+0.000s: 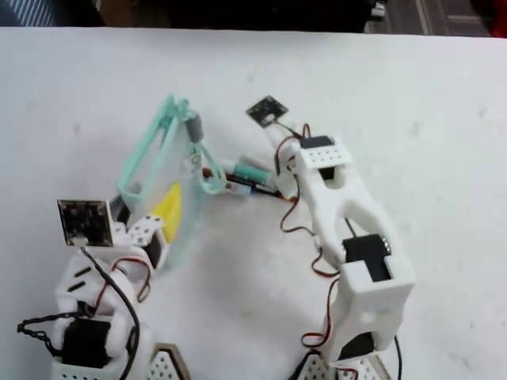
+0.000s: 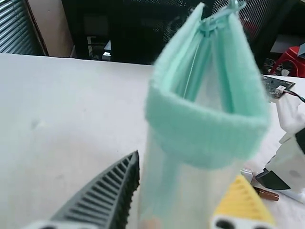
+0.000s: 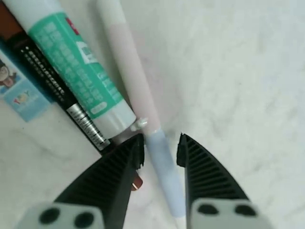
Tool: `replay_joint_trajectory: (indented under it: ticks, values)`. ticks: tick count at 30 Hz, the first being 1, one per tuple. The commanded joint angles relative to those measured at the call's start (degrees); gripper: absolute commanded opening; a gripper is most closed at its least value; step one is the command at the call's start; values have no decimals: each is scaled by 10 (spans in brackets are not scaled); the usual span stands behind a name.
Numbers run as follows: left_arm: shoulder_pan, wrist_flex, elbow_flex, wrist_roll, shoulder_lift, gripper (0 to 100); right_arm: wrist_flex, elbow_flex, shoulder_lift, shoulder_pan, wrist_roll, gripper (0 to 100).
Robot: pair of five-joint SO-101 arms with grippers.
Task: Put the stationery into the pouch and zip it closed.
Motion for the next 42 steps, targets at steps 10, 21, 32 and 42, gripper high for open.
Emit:
replay_joint_trajectory:
  ticks: [10,21,32,42]
  values:
    - [7,-16,-4,3,5,238,69,-119,81,9,1,34]
    - [7,-16,-4,3,5,238,50,-120,87,39,-64,16]
    - [3,-15,-4,24,5,240,52,-120,87,40,-67,16]
    - [7,-15,-4,23,5,240,52,-120,87,41,-64,16]
